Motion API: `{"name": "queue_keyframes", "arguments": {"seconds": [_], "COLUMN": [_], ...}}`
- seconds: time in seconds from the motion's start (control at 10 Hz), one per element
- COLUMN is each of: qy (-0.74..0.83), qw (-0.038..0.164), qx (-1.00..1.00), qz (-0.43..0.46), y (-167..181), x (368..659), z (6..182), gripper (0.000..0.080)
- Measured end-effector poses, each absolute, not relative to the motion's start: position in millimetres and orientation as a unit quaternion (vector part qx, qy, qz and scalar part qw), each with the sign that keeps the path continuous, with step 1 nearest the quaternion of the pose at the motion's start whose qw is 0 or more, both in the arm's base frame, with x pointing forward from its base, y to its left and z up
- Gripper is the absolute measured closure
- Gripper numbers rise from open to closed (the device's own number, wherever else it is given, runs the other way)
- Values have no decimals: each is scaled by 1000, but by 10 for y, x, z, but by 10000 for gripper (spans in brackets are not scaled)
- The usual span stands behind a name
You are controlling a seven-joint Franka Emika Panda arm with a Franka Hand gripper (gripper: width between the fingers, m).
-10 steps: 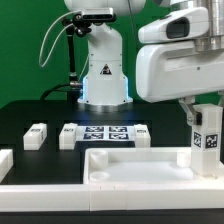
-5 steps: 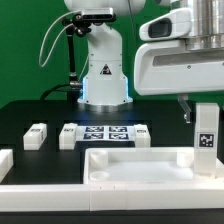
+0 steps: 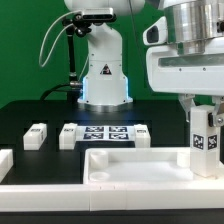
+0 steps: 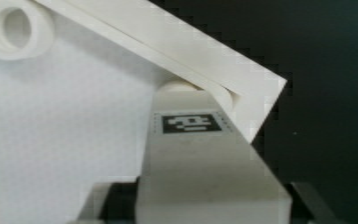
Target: Assemble desk
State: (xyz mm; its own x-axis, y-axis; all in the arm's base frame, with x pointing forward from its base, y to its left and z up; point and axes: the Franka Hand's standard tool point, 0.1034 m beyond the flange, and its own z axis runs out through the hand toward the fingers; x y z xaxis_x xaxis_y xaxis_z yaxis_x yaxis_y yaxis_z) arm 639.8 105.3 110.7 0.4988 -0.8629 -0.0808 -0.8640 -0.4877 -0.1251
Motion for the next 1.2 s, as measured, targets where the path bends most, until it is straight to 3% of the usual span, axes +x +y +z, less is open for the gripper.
{"name": "queue_keyframes", "arguments": {"seconds": [0.1,0.2,0.3,0.4,0.8,1.0,1.2], "qy": [477,390,304,206,52,-155,-150], "qw": [75,69,68,67,68,50,53], "qx": [-876,-918,-950,-976,-996,-987,-987], "qz": [2,5,10,16,22,3,2], "y": [1055,1047,1076,1118,1131,1110,1109], "x": [6397,6379,6397,6374,6318,6394,6397], "z": [1105,1104,1108,1081,1043,1114,1109], "gripper": [509,331,331,188,153,151,151]}}
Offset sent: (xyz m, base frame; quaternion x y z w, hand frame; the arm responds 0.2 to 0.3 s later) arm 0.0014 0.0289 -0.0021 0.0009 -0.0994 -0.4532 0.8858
